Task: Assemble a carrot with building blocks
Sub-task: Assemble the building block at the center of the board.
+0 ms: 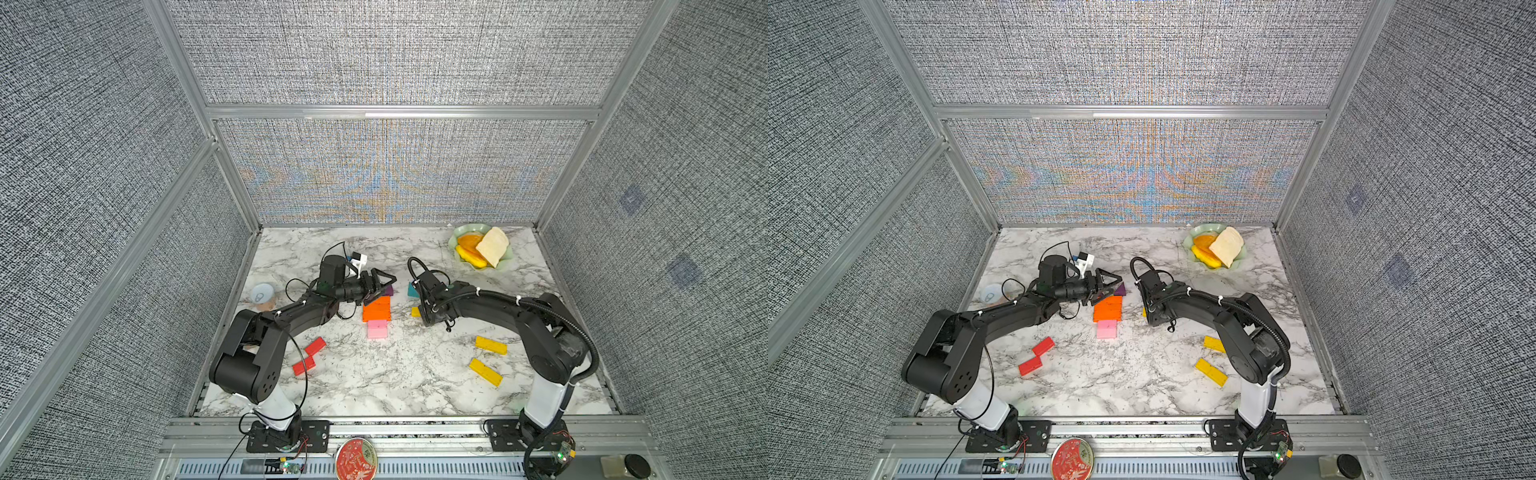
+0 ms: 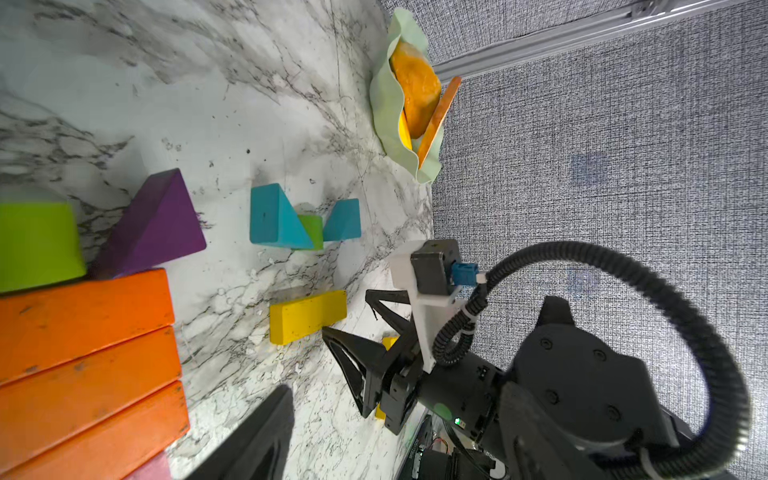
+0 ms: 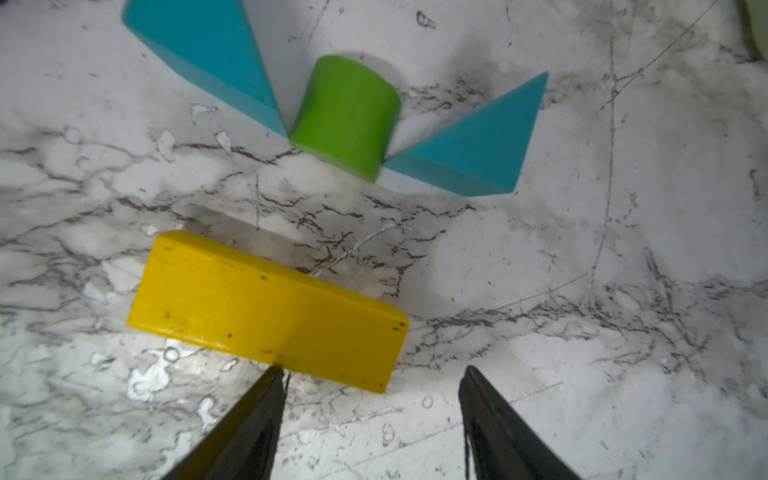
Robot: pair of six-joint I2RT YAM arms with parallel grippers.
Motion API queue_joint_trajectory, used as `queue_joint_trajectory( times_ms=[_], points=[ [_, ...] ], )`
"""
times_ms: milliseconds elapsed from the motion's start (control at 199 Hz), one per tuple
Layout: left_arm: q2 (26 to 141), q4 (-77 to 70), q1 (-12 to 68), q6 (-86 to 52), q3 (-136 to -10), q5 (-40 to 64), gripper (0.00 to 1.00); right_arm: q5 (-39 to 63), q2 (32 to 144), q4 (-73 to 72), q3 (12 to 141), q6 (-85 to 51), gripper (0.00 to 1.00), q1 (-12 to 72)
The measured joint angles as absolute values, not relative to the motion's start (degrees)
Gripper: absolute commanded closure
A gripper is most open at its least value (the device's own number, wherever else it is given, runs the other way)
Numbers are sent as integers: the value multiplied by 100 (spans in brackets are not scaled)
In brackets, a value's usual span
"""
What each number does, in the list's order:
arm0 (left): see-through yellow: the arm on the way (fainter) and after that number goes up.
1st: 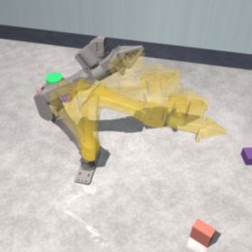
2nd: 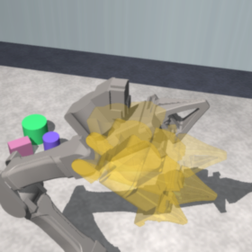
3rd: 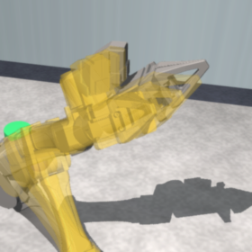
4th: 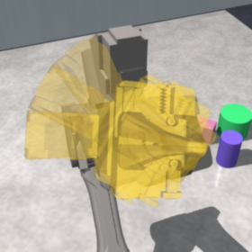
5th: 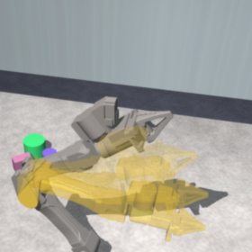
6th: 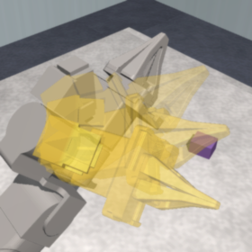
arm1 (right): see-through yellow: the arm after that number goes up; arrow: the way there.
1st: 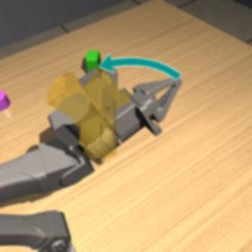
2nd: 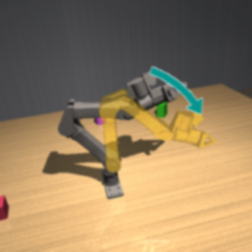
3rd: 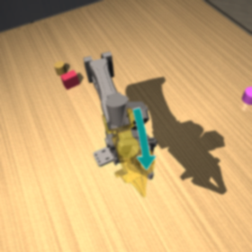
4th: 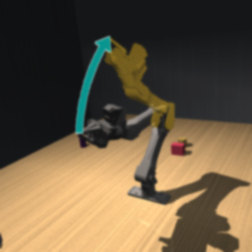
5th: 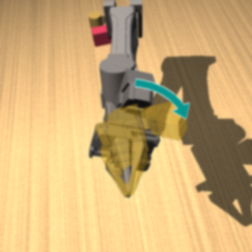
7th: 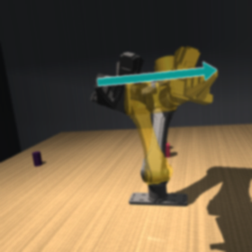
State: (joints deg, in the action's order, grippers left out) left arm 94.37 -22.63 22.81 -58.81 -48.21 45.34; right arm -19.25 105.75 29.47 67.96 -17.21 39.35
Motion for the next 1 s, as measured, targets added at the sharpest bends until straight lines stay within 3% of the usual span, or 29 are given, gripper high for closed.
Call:
queue_joint_trajectory(
  times_ms=[1003],
  points=[
    [9727,-2049,2569,-5725,-5002,4582,22,-2222,10875,3041,7085,-1951,25,3754]
  ],
)
